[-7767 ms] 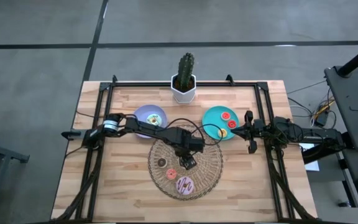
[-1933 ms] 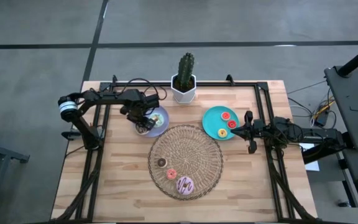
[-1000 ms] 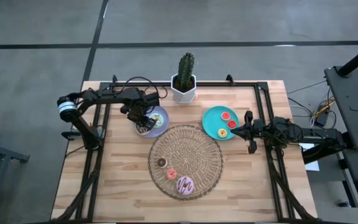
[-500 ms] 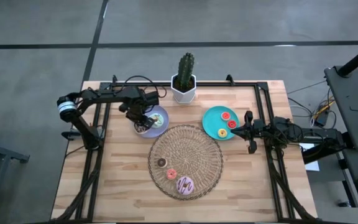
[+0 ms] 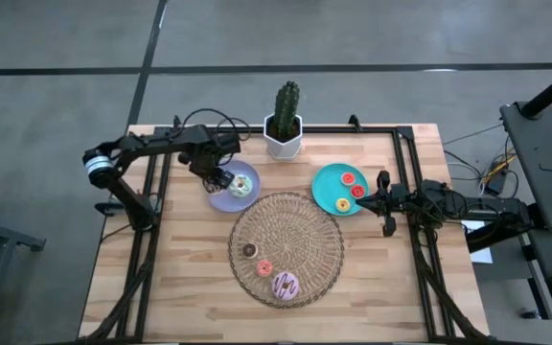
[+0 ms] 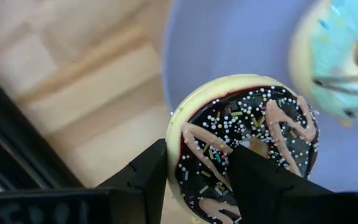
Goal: Pick & Place donuts
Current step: Put the large black donut on the purple plate, then put the large purple donut on the purple plate
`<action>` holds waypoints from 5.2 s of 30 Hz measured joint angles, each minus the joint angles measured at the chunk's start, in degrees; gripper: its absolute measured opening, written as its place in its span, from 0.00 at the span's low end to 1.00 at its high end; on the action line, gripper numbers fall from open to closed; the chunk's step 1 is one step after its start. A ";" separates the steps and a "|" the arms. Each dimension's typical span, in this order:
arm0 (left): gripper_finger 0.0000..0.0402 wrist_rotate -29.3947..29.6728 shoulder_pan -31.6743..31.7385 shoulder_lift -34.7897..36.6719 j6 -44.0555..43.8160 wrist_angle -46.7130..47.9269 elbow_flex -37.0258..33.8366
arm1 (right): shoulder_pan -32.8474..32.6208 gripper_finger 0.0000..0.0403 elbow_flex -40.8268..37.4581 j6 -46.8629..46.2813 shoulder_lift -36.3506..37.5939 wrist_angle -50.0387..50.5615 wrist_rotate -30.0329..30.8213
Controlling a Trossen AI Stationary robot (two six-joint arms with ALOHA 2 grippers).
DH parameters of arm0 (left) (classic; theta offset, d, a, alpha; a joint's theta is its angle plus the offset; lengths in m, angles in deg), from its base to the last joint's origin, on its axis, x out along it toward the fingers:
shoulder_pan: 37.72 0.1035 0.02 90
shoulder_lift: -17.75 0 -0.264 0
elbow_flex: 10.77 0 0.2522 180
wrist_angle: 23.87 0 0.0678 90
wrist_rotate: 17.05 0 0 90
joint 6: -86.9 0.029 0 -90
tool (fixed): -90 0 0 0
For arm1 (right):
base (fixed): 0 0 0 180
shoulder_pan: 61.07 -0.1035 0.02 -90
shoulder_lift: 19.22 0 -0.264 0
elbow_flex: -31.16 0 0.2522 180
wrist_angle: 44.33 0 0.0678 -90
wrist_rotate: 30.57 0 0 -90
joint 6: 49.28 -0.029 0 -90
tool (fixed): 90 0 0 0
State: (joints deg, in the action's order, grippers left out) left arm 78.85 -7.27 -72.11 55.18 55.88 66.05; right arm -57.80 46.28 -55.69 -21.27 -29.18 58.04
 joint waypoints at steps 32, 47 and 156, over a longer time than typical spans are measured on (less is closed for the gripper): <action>0.34 6.12 3.35 -4.44 2.61 -12.30 0.85 | -0.01 0.02 -0.01 0.01 -0.01 0.00 -0.01; 0.34 7.76 3.35 -4.44 2.33 -15.03 0.05 | 0.00 0.02 -0.01 0.00 0.00 0.00 0.00; 0.51 4.87 3.24 -3.88 6.51 -14.32 4.78 | 0.00 0.02 0.00 0.00 -0.02 0.00 -0.02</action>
State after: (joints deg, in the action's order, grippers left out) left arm 83.71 -4.03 -75.98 61.69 41.56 70.83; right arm -57.80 46.28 -55.69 -21.29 -29.18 58.02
